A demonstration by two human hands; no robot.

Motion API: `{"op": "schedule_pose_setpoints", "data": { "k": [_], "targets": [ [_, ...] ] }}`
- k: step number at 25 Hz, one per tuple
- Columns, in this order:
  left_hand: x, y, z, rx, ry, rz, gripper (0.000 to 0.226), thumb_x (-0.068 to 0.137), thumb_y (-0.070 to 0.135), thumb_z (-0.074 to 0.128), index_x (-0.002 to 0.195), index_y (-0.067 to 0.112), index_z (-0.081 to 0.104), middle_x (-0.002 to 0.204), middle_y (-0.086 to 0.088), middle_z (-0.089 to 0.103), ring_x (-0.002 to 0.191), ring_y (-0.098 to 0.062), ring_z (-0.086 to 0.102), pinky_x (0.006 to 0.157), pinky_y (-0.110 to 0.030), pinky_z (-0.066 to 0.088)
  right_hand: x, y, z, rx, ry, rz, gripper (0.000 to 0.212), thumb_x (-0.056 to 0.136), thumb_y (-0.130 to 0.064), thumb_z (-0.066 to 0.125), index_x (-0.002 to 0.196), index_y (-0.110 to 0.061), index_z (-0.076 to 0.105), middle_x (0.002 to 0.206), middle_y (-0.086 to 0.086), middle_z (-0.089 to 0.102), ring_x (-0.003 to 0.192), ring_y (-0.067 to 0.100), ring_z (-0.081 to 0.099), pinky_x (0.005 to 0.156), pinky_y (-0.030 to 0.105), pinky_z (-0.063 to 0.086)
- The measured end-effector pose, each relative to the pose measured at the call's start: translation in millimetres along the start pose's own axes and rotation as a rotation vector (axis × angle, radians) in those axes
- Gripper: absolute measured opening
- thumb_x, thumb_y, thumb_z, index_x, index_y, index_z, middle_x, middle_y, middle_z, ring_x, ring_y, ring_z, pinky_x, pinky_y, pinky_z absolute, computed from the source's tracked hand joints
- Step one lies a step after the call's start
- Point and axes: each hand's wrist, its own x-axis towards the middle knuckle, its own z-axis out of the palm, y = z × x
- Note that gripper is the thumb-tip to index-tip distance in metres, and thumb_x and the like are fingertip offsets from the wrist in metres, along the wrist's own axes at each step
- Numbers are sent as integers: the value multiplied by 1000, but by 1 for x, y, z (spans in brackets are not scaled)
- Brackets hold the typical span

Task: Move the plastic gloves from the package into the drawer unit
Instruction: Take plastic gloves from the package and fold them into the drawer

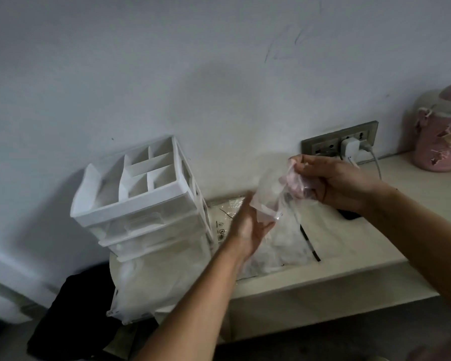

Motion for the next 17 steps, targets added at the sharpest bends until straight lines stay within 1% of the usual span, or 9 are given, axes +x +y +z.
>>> {"op": "schedule_pose_setpoints", "data": {
  "k": [2,4,7,8,10,12,13,15,17],
  "targets": [
    [-10,26,-13,-194,-57,-9,81,90,67,30,117,-2,62,119,-22,63,111,-32,59,93,-36,46,6,6,6,-79,-41,14,26,88,-11,47,111,-6,59,97,15,67,85,22,65,72,29,56],
    [-25,46,-27,-108,-133,25,93,76,78,35,121,0,62,114,-20,66,103,-27,62,94,-37,46,12,12,13,-94,-33,17,31,92,-10,46,119,-11,60,105,18,66,93,26,65,72,30,56],
    [-45,64,-46,59,-217,39,94,64,71,60,123,-1,59,112,-17,67,98,-23,66,84,-31,55,22,22,29,-117,-82,28,31,95,-9,43,120,-14,61,98,15,67,85,24,65,67,31,56],
    [-50,69,-52,75,-236,35,93,62,67,68,124,-1,59,115,-18,66,100,-24,65,86,-31,54,26,26,36,-114,-127,42,32,94,-10,44,121,-14,61,98,15,66,85,24,65,69,32,56],
    [-57,73,-67,102,-277,46,87,65,60,74,128,2,57,122,-21,58,111,-29,56,101,-40,43,32,32,51,-88,-233,81,34,93,-10,45,124,-12,58,101,18,64,86,26,64,72,36,54],
    [-66,73,-76,117,-297,60,65,71,50,74,116,6,61,113,-19,58,108,-30,51,105,-44,31,36,38,68,-76,-298,113,35,94,-8,41,127,-8,51,95,15,67,75,23,66,63,33,54],
    [-71,73,-81,113,-268,49,53,70,44,77,106,7,65,101,-14,62,98,-27,56,100,-41,36,38,41,77,-107,-297,111,34,95,-8,39,127,-7,50,88,11,68,67,21,64,58,29,52],
    [-84,73,-92,123,-124,36,27,65,33,79,80,10,71,75,-5,68,67,-15,64,76,-29,51,43,49,92,-236,-216,65,30,98,-14,39,124,-8,52,80,6,69,59,19,56,54,28,45],
    [-96,76,-103,217,52,81,11,76,22,72,74,13,66,62,0,63,47,-7,57,48,-19,48,48,57,102,-408,-118,60,33,94,-33,45,116,-11,58,79,3,70,57,17,52,54,28,41]
  ]
}}
